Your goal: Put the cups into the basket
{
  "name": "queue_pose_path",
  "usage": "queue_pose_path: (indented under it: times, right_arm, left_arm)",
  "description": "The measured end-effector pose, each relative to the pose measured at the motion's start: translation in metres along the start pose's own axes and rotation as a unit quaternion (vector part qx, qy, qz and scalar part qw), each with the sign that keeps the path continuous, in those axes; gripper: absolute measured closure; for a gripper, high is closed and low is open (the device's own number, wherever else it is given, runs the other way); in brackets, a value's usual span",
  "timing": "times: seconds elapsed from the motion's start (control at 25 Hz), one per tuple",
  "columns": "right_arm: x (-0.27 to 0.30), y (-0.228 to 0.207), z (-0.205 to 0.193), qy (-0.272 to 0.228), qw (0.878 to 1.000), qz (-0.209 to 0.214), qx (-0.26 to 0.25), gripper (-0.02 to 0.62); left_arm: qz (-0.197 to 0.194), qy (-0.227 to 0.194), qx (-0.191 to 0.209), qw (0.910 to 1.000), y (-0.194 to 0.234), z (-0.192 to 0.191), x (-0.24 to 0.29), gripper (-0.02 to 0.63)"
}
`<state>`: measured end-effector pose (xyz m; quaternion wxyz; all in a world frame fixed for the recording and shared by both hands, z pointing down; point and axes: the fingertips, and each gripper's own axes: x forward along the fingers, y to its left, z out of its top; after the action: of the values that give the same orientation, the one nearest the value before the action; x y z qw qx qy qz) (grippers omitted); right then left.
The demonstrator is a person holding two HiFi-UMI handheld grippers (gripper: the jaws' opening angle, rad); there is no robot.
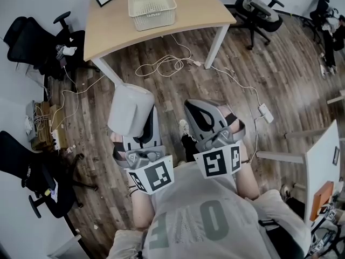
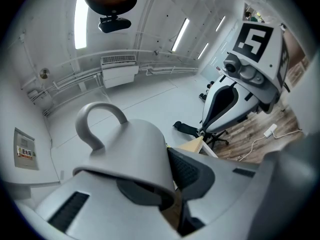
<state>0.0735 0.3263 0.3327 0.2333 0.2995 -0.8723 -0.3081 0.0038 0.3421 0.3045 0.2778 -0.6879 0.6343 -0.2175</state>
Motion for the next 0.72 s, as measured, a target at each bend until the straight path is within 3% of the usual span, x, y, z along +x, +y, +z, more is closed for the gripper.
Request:
queue_pose_path:
  times: [0.72]
  right_arm:
    - [0.177,-0.129,-0.054,-0.017,1.000,0.022,-0.004,0.597]
  left_arm:
    - [0.027,0.010,0.003,0.9996,0.055,-0.039,0.211,0.552]
